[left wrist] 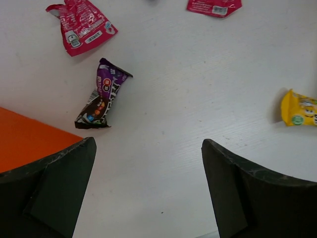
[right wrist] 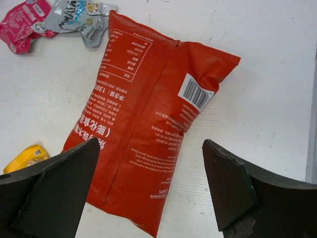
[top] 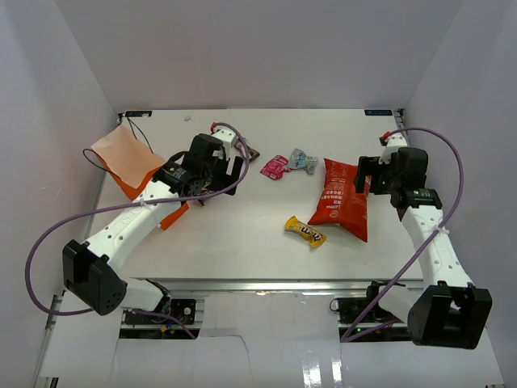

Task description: Place the snacks into the paper bag

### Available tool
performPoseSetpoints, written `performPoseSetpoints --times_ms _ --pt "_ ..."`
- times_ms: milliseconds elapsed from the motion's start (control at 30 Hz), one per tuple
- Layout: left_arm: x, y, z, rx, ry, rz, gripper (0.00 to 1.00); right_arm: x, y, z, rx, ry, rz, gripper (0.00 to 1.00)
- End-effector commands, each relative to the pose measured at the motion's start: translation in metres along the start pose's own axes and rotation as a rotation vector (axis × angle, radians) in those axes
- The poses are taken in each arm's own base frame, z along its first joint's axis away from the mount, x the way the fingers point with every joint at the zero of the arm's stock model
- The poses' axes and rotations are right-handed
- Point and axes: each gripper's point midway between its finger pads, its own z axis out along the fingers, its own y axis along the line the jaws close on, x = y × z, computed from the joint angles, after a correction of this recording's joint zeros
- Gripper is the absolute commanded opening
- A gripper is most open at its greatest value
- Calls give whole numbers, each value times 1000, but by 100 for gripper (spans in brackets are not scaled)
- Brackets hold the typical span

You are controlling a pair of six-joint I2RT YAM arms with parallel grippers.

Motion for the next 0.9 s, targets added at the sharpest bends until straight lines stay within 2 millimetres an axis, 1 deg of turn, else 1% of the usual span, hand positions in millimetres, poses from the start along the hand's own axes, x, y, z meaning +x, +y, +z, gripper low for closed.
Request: performPoseSetpoints --times_ms 0,33,100,133,167,200,233,267,300,333,367,400,433,467,500,533,567,600,633,667,733,767,867 --pt "-8 20 -6 -94 2 125 98 -26 18 -19 -95 -59 -66 90" --pt "-7 21 -3 -99 9 138 98 -28 24 -21 -135 -67 -85 90" --pt "-2 24 7 -123 37 160 98 -32 35 -28 -215 -94 -208 90" --pt "1 26 12 -130 50 192 98 -31 52 -33 -320 -108 -258 90" --pt "7 29 21 -150 78 207 98 -30 58 -36 -368 -119 -348 90" --pt "8 30 27 -158 83 217 98 -28 69 -38 -443 -121 -377 90" --pt "10 33 33 -168 95 243 98 -27 73 -42 -465 -105 -395 90" --pt "17 36 46 -184 128 258 98 -26 74 -41 -477 -96 -410 90" --pt "17 38 52 -189 140 263 98 -21 76 -36 -487 -69 -444 90" --pt "19 43 59 -196 157 266 98 -15 83 -38 -510 -33 -463 90" --pt "21 46 65 -197 173 261 98 -9 85 -36 -518 1 -476 90" --pt "25 53 77 -208 202 251 98 2 92 -30 -572 37 -537 90" --pt "25 56 82 -209 212 246 98 19 97 -37 -635 103 -557 90" --pt "25 57 88 -203 214 241 98 30 102 -33 -674 151 -558 90" --pt "27 64 97 -212 232 232 98 37 106 -35 -726 165 -569 90" --pt "28 66 101 -213 240 236 98 42 111 -39 -778 172 -581 90" --pt "29 69 105 -216 245 235 98 53 118 -47 -847 198 -576 90" --pt "34 71 113 -207 265 233 98 53 124 -51 -892 177 -576 90" --pt "37 72 118 -201 274 238 98 58 126 -50 -903 179 -566 90" --pt "39 73 122 -199 277 246 97 54 127 -48 -897 146 -577 90" --pt "45 75 134 -187 305 248 93 54 130 -48 -914 108 -590 90" --pt "46 76 137 -181 310 250 91 53 131 -46 -914 83 -599 90" --pt "46 70 148 -137 316 242 86 51 132 -44 -915 70 -604 91"
